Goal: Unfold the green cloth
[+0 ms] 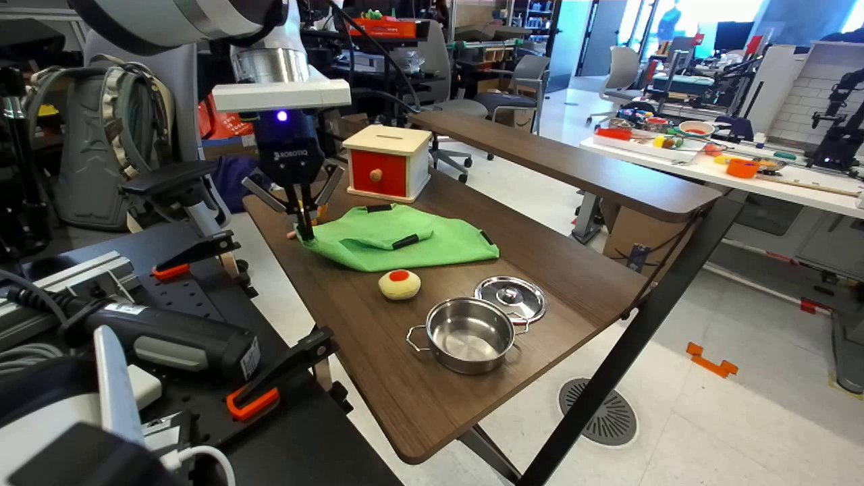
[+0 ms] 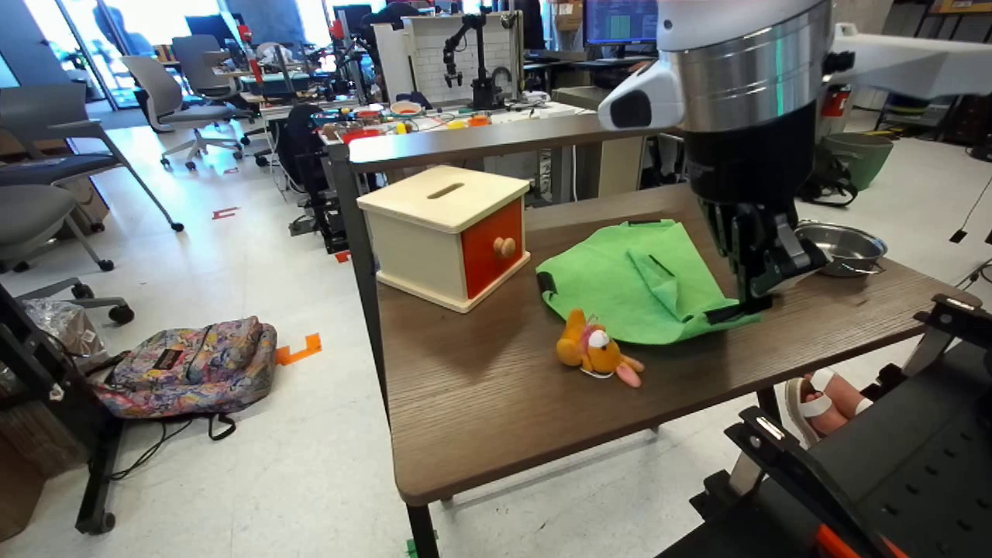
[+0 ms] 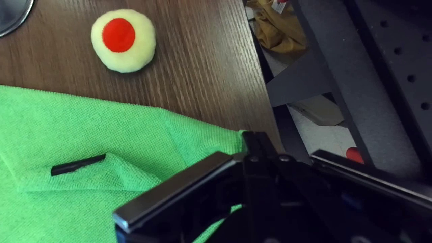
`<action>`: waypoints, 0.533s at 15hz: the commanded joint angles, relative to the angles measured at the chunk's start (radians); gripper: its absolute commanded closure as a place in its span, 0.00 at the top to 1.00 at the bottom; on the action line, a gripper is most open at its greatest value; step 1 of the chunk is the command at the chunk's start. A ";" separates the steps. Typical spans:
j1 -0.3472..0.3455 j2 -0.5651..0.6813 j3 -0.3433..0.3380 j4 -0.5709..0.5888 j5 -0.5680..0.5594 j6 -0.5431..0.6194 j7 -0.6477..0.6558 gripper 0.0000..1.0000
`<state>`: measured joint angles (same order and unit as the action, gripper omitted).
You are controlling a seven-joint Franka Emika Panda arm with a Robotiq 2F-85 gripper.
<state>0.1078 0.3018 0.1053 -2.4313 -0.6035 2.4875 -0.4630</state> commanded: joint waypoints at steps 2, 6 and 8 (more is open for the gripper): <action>-0.022 0.061 0.001 0.084 0.041 -0.090 -0.074 0.29; -0.027 0.101 0.000 0.134 0.038 -0.140 -0.080 0.57; -0.031 0.111 0.002 0.149 0.041 -0.155 -0.085 0.71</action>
<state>0.0852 0.3895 0.1029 -2.3230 -0.5843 2.3729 -0.5128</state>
